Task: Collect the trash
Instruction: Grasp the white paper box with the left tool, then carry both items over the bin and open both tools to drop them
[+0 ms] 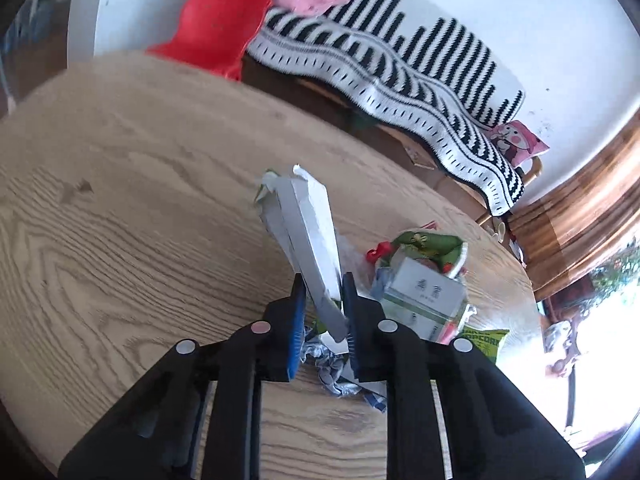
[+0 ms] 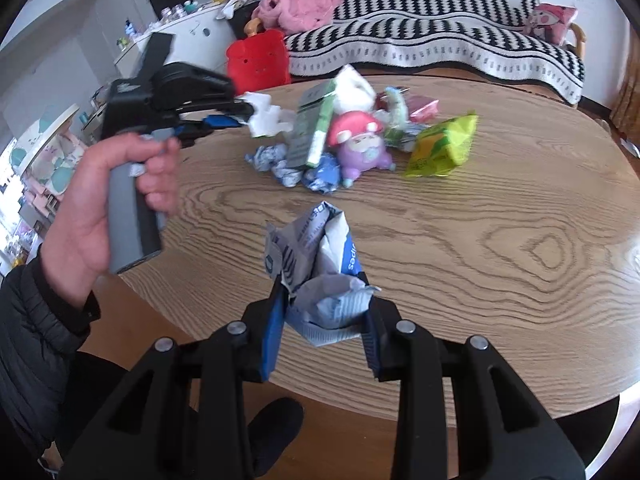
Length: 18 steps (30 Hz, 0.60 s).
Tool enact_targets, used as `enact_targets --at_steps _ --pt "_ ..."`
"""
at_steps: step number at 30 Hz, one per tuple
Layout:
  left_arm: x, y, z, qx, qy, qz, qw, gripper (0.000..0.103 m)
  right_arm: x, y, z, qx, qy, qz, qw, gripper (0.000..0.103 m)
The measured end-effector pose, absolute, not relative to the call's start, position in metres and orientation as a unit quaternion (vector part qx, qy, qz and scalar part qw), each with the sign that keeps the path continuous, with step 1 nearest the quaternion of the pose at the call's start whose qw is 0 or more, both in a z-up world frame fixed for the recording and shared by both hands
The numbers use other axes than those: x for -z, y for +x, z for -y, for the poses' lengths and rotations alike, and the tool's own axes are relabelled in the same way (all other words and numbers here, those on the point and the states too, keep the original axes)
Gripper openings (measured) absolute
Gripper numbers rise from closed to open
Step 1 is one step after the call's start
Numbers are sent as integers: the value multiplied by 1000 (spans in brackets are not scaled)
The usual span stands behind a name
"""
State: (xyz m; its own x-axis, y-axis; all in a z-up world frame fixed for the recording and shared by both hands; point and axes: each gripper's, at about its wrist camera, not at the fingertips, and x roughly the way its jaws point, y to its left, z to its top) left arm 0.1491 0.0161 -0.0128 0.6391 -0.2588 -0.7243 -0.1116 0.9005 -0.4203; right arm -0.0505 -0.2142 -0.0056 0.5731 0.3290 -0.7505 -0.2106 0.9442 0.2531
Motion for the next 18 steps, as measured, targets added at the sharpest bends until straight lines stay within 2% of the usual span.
enact_targets --at_steps 9,13,18 --pt "-39 84 68 132 -105 -363 917 17 -5 -105 330 -42 122 -409 903 34" --pt "-46 44 137 216 -60 -353 908 17 -2 -143 401 35 152 -399 904 34" --pt "-25 -19 256 336 16 -368 867 17 16 -198 495 141 197 -398 885 34"
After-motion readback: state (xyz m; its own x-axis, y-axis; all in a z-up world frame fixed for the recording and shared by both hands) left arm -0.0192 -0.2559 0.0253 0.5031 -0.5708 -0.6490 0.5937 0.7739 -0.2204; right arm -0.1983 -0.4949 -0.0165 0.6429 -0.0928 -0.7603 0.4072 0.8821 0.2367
